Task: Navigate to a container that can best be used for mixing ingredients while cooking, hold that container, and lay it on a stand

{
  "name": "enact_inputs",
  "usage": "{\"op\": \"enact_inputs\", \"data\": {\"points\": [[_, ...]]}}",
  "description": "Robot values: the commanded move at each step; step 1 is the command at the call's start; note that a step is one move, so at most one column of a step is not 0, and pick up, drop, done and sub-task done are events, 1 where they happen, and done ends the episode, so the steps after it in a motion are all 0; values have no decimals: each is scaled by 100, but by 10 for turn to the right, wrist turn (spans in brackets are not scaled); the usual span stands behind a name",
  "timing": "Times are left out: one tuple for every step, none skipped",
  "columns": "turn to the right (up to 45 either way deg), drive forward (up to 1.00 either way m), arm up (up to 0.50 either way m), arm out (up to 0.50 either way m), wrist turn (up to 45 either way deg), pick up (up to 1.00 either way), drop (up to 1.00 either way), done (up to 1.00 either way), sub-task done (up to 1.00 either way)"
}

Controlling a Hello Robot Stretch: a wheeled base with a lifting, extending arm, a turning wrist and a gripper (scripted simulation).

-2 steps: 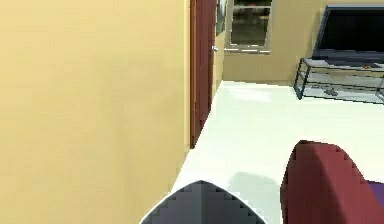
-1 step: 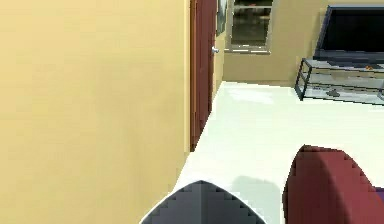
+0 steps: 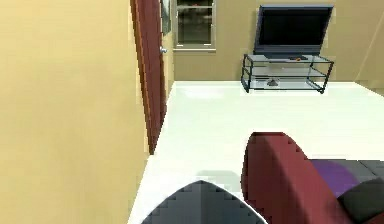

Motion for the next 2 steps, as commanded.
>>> {"op": "enact_inputs", "data": {"points": [[0,100,0,0,0,0,0,0,0],[30,0,0,0,0,0,0,0,0]]}}
